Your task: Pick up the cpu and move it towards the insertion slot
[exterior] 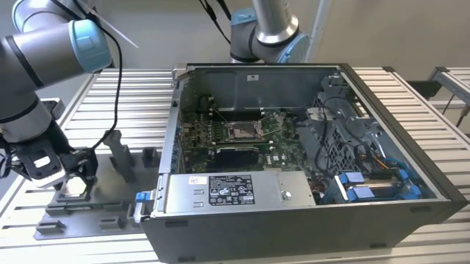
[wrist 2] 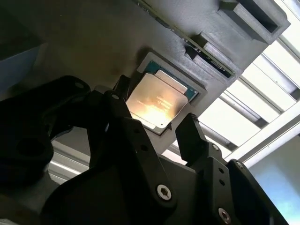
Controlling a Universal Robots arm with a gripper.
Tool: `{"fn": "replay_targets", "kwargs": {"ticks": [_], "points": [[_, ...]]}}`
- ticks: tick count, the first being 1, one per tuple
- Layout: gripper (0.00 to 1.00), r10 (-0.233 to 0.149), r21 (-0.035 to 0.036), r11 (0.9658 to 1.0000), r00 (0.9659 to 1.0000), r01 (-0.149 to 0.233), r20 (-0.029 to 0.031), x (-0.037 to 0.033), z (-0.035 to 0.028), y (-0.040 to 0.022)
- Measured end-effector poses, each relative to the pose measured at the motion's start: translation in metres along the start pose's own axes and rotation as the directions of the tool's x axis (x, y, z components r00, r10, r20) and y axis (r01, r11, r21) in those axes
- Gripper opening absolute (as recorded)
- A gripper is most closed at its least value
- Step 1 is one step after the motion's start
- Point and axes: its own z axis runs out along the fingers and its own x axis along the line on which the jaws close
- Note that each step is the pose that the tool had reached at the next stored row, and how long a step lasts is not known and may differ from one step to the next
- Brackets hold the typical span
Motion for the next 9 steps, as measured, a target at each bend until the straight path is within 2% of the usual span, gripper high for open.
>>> {"fn": "replay_targets", "kwargs": {"ticks": [9], "points": [[1.00,0.000,0.0002,1.0000,1.0000,0.000,-0.0003,0.0001,0.0045,-0.0004]]}}
